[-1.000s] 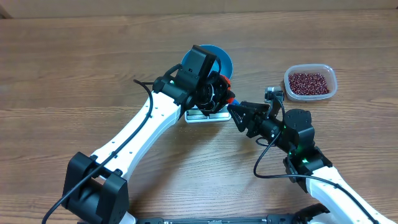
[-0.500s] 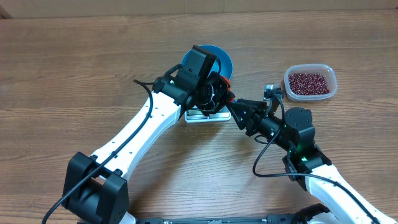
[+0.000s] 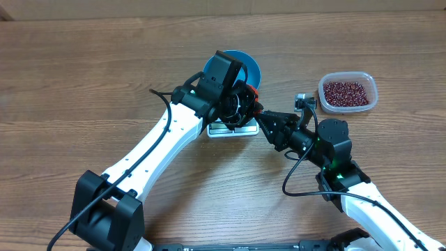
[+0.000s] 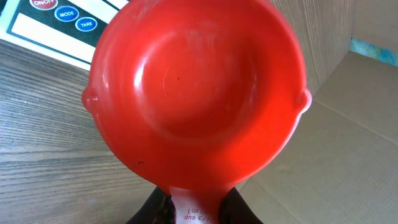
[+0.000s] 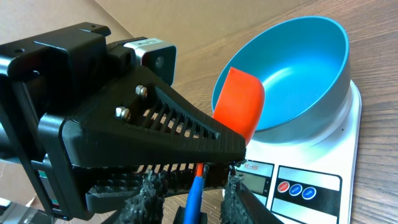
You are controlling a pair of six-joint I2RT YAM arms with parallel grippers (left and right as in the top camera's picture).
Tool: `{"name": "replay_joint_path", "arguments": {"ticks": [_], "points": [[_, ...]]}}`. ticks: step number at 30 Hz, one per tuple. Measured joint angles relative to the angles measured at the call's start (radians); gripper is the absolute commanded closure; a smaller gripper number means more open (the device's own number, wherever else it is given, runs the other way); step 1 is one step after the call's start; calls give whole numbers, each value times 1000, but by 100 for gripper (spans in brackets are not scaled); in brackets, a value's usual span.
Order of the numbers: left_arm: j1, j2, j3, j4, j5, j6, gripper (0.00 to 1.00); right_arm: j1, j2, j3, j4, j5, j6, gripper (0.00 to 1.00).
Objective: Scoop item into bowl and weigh 150g on scale
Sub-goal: 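Grasp the cup's blue handle with the right gripper beside the left, then release the left gripper and carry the cup right toward the beans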
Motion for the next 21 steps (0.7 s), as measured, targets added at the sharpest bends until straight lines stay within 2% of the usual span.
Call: {"name": "replay_joint_path", "arguments": {"ticks": [12,16,18,21], "points": [[0,0,0,0,0,0,96,0,1,0,-5,-8,3,95],[0,0,0,-3,0,0,95,0,1,0,-9,-6,11,96],[0,0,0,-5,0,1,83,0,1,0,-10,-7,20,96],[0,0,0,-6,0,39,53,0,1,0,-17,-6,27,97]]}}
